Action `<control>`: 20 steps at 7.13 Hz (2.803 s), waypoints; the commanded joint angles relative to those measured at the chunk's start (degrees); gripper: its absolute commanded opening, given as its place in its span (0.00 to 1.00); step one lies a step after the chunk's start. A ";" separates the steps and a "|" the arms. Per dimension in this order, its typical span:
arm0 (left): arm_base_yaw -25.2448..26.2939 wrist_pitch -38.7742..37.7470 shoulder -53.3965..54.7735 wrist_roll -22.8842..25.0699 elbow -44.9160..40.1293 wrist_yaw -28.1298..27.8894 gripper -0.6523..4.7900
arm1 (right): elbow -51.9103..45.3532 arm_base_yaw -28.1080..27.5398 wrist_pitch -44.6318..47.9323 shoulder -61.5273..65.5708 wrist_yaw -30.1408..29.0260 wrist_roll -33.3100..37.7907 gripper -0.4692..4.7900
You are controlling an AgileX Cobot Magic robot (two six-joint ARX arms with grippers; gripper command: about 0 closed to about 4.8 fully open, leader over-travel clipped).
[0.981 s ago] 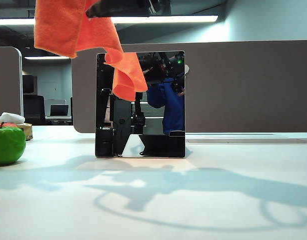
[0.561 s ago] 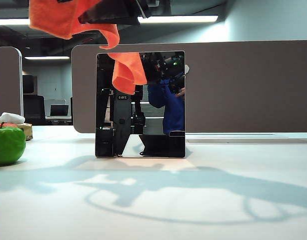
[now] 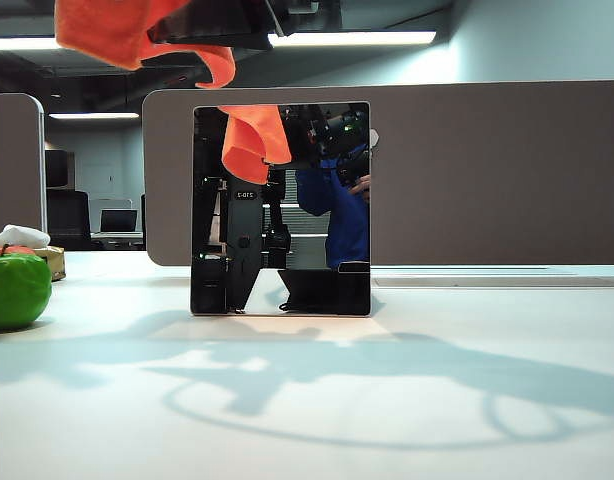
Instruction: Pick up the cloth from the table and use it to cover the mirror.
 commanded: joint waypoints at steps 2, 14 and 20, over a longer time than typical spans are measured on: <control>-0.07 0.98 -0.15 0.09 0.28 0.22 0.11 | 0.20 1.99 1.29 0.66 -4.48 -0.07 0.46; -0.04 -6.71 -0.04 6.75 0.24 -4.26 0.11 | 0.22 -1.70 -0.52 -6.56 13.55 -0.07 0.08; -0.04 -11.80 0.00 11.41 0.22 -8.79 0.11 | 0.22 -1.27 -20.09 -28.52 6.47 -0.15 0.08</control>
